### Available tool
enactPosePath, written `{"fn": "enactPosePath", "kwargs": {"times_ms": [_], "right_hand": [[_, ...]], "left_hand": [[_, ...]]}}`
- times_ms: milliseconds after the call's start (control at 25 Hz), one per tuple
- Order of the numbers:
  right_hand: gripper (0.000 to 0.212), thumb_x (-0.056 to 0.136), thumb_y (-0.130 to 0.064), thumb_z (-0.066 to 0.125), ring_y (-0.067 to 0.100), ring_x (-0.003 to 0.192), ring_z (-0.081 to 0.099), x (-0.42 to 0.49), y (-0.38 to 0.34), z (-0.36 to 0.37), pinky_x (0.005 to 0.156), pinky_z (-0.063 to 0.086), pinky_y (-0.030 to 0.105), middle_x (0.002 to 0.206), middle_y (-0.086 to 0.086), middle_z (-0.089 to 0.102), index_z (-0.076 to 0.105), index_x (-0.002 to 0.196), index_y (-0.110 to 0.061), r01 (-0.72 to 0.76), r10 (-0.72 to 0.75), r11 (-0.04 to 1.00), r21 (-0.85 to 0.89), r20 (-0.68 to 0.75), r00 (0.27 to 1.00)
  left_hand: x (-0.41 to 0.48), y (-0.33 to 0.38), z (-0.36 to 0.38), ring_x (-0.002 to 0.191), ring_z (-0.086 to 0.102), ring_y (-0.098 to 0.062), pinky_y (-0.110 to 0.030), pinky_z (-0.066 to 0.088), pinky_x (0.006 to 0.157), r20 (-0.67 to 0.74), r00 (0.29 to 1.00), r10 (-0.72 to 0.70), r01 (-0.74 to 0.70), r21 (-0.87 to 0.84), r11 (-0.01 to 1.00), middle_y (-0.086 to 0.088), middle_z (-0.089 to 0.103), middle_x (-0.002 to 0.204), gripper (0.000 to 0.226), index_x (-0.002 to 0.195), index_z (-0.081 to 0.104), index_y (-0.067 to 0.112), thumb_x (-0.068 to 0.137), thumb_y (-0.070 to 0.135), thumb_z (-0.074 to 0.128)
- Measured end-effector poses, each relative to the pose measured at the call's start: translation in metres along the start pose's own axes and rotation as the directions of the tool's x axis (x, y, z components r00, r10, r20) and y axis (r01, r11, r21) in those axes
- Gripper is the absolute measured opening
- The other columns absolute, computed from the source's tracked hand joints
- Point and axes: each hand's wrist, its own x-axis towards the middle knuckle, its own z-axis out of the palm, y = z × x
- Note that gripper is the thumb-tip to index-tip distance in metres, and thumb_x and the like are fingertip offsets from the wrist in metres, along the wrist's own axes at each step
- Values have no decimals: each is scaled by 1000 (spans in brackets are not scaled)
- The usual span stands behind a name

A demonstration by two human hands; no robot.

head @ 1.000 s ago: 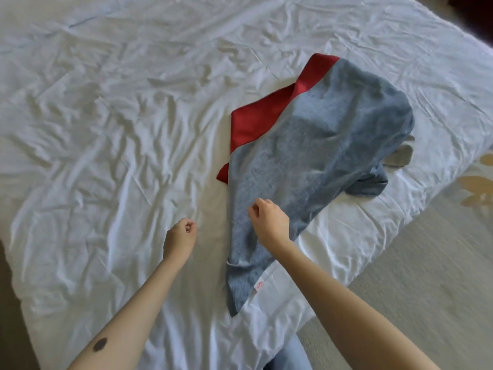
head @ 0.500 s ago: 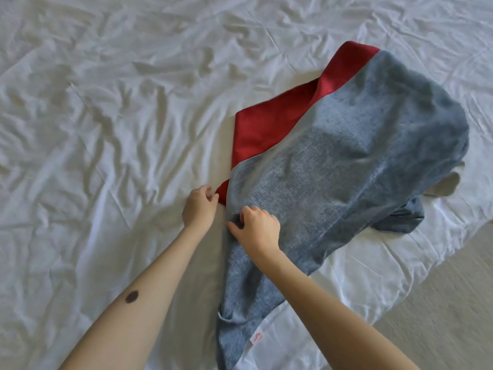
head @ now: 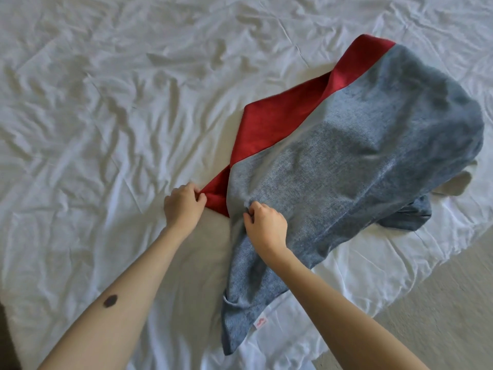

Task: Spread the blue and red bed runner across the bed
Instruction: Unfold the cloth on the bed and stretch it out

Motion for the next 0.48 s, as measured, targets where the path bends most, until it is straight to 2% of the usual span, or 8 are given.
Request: {"fn": "enactPosePath", "kwargs": {"times_ms": [160, 280, 400, 480], "right_hand": [[20, 94, -25, 46, 28, 78, 61, -10, -11, 1, 73, 43, 36, 86, 9, 68, 56, 91, -8, 35, -35, 999, -1, -5, 999], [19, 94, -23, 45, 28, 78, 60, -33, -21, 12, 72, 42, 36, 87, 9, 67, 57, 93, -8, 120, -120, 993, -19, 20, 993], [20, 93, -21, 45, 32, 80, 59, -71, -35, 32, 69, 39, 35, 88, 12, 66, 58, 88, -7, 238, -233, 971, -24, 123, 965], [16, 87, -20, 54, 31, 77, 61, -97, -43, 42, 68, 43, 35, 82, 11, 66, 60, 81, -7, 287, -275, 956, -51, 169, 946]], "left_hand": [[-22, -48, -32, 97, 59, -37, -43, 45, 84, -105, 988, -111, 112, 6, 994, -18, 68, 99, 20, 96, 64, 7, 85, 21, 55], [-35, -85, -60, 100, 57, -39, -45, 44, 85, -205, 965, -166, 176, 32, 984, -20, 66, 101, 21, 98, 63, 5, 86, 18, 53], [-47, -119, -84, 101, 54, -40, -46, 41, 84, -245, 960, -135, 171, 134, 976, -22, 65, 101, 21, 98, 62, 3, 87, 17, 51], [-52, -134, -94, 102, 53, -41, -47, 40, 84, -267, 957, -112, 162, 171, 972, -23, 64, 101, 20, 97, 62, 3, 87, 16, 51]]}}
